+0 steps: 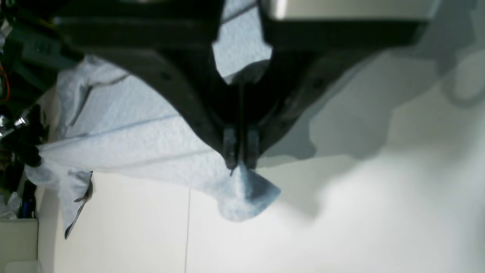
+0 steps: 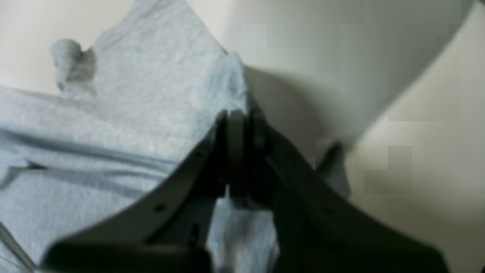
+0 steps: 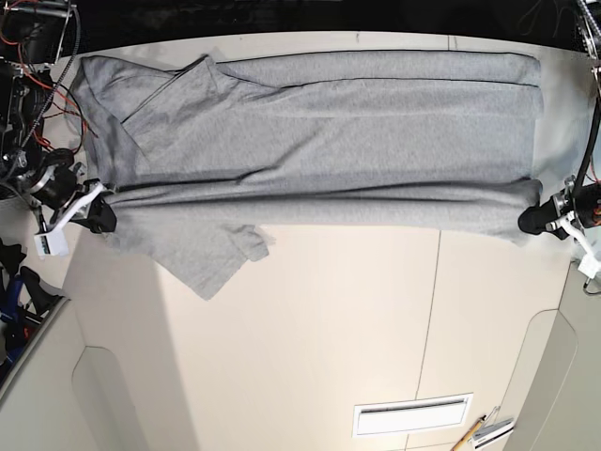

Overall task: Fold the T-shirt properly
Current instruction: 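Fold the grasped side edge over onto the first fold, then grasp the hem end with the left gripper and fold it toward the collar, then grasp the collar end with the right gripper and fold it over the stack, then press and square the folded bundle with both grippers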

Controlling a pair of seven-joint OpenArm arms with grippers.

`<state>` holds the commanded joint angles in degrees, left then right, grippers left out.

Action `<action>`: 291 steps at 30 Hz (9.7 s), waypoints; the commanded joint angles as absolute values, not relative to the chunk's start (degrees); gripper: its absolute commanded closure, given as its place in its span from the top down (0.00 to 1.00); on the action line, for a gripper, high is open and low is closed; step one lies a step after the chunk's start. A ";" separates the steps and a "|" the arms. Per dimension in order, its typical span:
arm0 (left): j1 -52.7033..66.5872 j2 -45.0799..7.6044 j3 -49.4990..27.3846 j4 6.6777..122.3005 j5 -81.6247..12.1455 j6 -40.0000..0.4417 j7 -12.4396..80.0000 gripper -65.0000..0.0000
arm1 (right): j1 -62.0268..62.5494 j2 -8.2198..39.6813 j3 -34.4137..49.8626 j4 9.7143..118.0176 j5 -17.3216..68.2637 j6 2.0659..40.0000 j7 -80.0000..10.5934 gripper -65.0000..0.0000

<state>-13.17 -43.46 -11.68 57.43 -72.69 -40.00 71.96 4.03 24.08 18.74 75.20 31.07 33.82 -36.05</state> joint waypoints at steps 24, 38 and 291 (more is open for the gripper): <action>-10.13 -42.39 -11.68 57.43 -73.08 -40.00 72.03 0.00 | 18.94 15.38 13.15 59.31 20.91 32.36 -23.75 0.61; -10.13 -42.39 -11.68 57.43 -73.95 -40.00 72.03 0.00 | 20.56 12.64 -3.77 55.68 20.51 32.40 -26.37 0.40; 17.87 -14.70 18.09 107.35 -45.56 -40.00 53.15 0.13 | 22.15 2.07 -0.78 63.70 16.93 32.91 -36.25 0.00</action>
